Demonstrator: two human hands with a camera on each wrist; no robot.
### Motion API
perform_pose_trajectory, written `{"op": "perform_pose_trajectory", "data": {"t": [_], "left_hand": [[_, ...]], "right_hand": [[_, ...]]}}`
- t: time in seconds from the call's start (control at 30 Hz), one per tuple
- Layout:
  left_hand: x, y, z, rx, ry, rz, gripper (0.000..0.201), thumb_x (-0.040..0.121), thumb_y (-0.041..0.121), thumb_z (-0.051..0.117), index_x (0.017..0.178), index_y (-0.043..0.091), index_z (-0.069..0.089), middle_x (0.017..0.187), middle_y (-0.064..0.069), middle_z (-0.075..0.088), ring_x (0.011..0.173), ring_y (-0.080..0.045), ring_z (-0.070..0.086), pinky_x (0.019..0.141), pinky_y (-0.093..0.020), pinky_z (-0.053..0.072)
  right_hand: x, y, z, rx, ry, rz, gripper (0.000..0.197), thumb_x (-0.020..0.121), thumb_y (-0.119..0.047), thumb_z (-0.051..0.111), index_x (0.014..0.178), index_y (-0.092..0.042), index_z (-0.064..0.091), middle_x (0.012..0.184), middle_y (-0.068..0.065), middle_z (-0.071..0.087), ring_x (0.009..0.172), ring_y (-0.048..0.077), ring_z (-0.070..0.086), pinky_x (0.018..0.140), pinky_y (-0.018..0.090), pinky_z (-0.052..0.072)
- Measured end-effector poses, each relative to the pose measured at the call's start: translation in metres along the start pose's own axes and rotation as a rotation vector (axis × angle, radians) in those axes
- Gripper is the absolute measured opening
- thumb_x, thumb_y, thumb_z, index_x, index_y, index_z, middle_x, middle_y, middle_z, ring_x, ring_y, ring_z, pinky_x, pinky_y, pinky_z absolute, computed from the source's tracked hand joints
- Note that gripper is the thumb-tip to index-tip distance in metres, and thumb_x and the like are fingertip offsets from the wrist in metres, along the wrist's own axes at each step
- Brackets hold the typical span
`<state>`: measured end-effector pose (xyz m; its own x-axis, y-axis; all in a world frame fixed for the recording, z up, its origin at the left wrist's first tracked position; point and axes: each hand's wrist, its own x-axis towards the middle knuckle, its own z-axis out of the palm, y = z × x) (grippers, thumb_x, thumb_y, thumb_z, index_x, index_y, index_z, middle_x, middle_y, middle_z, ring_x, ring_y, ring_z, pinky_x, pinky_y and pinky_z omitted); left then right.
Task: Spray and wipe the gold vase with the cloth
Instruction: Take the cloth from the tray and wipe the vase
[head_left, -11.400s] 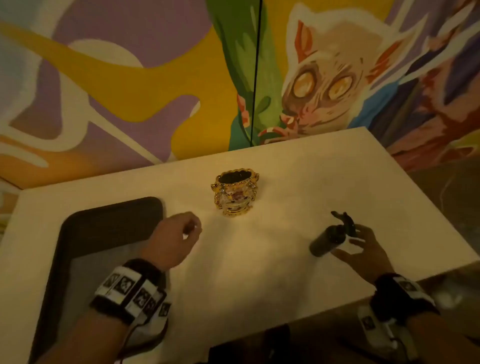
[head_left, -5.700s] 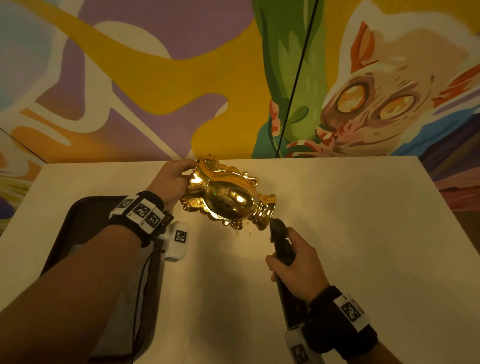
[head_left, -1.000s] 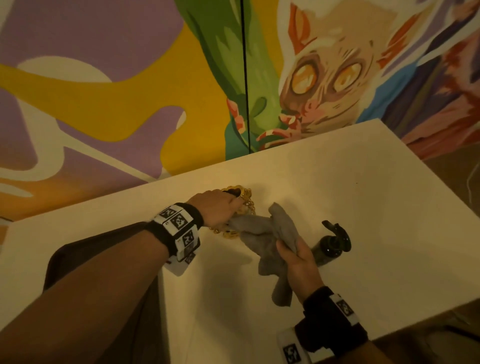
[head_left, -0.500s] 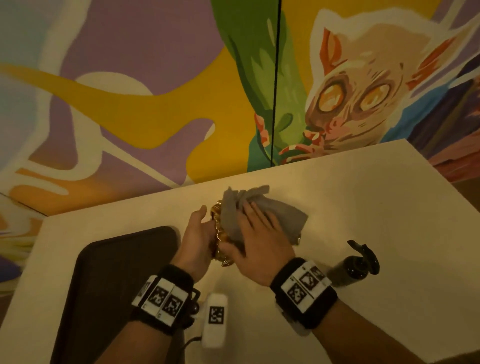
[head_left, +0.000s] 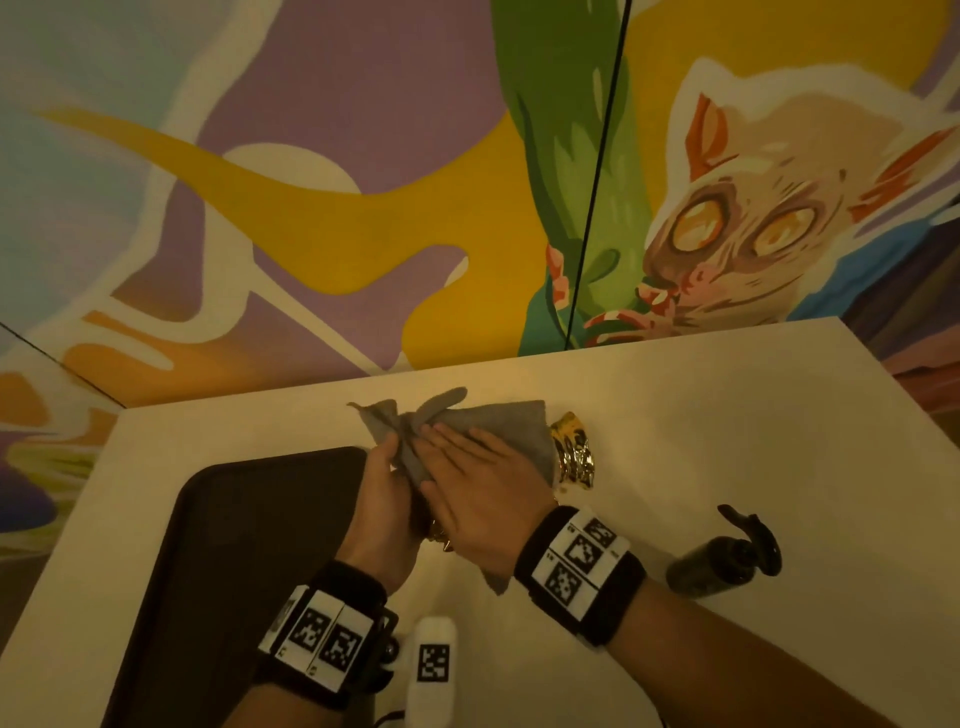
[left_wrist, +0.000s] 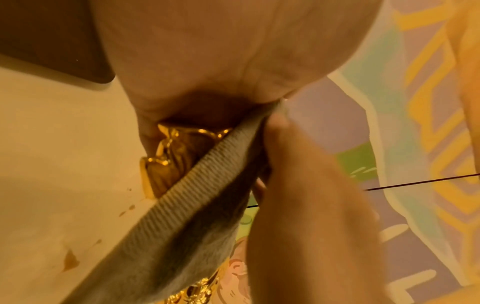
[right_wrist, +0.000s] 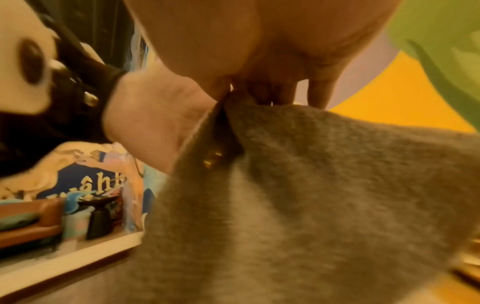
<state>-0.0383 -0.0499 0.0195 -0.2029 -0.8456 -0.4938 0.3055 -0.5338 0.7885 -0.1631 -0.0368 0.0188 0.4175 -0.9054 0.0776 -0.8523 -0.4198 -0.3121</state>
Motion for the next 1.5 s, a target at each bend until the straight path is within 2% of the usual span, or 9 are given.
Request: {"op": "perform_pose_trajectory", "data": {"t": [0.13,0.3,0.43,0.57,0.8,1.03,1.2,1.3,1.5], "left_hand": [[-0.006,-0.003,-0.003,0.020,-0.081,-0.060,0.071,0.096,0.061,0.018,0.131,0.012,0.057,0.127,-0.015,0.066,0.123,-0.031,0.057,0.111,-0.050,0.033],[-0.010,-0.006,-0.006,0.007,-0.076,-0.067,0.078,0.094,0.064,0.015,0.128,0.008,0.057,0.123,-0.017,0.067,0.121,-0.034,0.057,0.110,-0.051,0.033],[-0.013,-0.004,-0.009,-0.015,-0.063,-0.046,0.076,0.094,0.064,0.014,0.128,0.010,0.057,0.124,-0.014,0.068,0.121,-0.032,0.058,0.111,-0.051,0.033],[-0.014,-0.001,-0.008,-0.056,-0.066,-0.041,0.077,0.094,0.063,0.016,0.132,0.008,0.054,0.125,-0.016,0.067,0.121,-0.033,0.058,0.108,-0.050,0.035],[-0.017,0.004,-0.010,-0.163,-0.052,-0.050,0.079,0.093,0.063,0.020,0.135,0.004,0.051,0.128,-0.020,0.064,0.122,-0.036,0.056,0.093,-0.046,0.043],[-0.015,-0.003,-0.001,-0.302,0.000,-0.062,0.078,0.092,0.064,0.023,0.133,0.004,0.052,0.127,-0.021,0.064,0.123,-0.038,0.054,0.104,-0.050,0.038],[-0.016,-0.003,0.015,-0.428,0.025,-0.076,0.072,0.092,0.062,0.025,0.123,0.007,0.059,0.117,-0.020,0.070,0.113,-0.035,0.059,0.085,-0.044,0.045],[-0.014,0.000,0.022,-0.493,0.032,-0.037,0.072,0.091,0.061,0.026,0.135,0.009,0.050,0.133,-0.020,0.060,0.123,-0.036,0.053,0.101,-0.046,0.040],[-0.010,0.009,0.035,-0.505,-0.031,-0.004,0.072,0.090,0.061,0.026,0.139,0.012,0.047,0.137,-0.019,0.056,0.128,-0.036,0.049,0.109,-0.050,0.032]], "right_hand": [[0.001,0.017,-0.009,0.062,0.038,0.116,0.050,0.100,-0.032,0.023,0.148,-0.017,0.025,0.156,0.002,0.029,0.145,0.015,0.020,0.118,0.041,0.016],[-0.012,0.037,-0.016,0.149,0.117,0.285,0.037,0.099,-0.025,0.039,0.133,-0.013,0.047,0.140,0.008,0.052,0.130,0.020,0.046,0.112,0.031,0.028],[-0.027,0.059,-0.018,0.166,0.194,0.482,0.031,0.101,-0.027,0.032,0.119,-0.014,0.054,0.124,0.007,0.061,0.112,0.023,0.056,0.097,0.033,0.042],[-0.027,0.049,-0.006,0.223,0.162,0.416,0.044,0.101,-0.036,0.024,0.136,-0.016,0.042,0.143,0.006,0.048,0.134,0.019,0.039,0.117,0.033,0.021],[-0.032,0.077,-0.002,0.206,0.225,0.463,0.049,0.099,-0.036,0.018,0.143,-0.020,0.033,0.154,0.003,0.034,0.140,0.018,0.031,0.116,0.036,0.026],[-0.042,0.063,0.014,0.285,0.317,0.543,0.047,0.101,-0.031,0.027,0.147,-0.019,0.028,0.157,0.001,0.025,0.146,0.014,0.016,0.118,0.030,0.017],[-0.059,0.045,0.033,0.428,0.446,0.629,0.041,0.096,-0.031,0.045,0.136,-0.021,0.043,0.138,0.006,0.053,0.124,0.022,0.051,0.102,0.038,0.045],[-0.065,0.030,0.041,0.468,0.534,0.575,0.038,0.092,-0.032,0.049,0.128,-0.023,0.050,0.125,0.001,0.061,0.111,0.017,0.059,0.092,0.034,0.051],[-0.064,-0.001,0.043,0.419,0.715,0.419,0.026,0.084,-0.021,0.063,0.109,-0.013,0.067,0.110,0.003,0.069,0.104,0.013,0.062,0.095,0.020,0.047]]}}
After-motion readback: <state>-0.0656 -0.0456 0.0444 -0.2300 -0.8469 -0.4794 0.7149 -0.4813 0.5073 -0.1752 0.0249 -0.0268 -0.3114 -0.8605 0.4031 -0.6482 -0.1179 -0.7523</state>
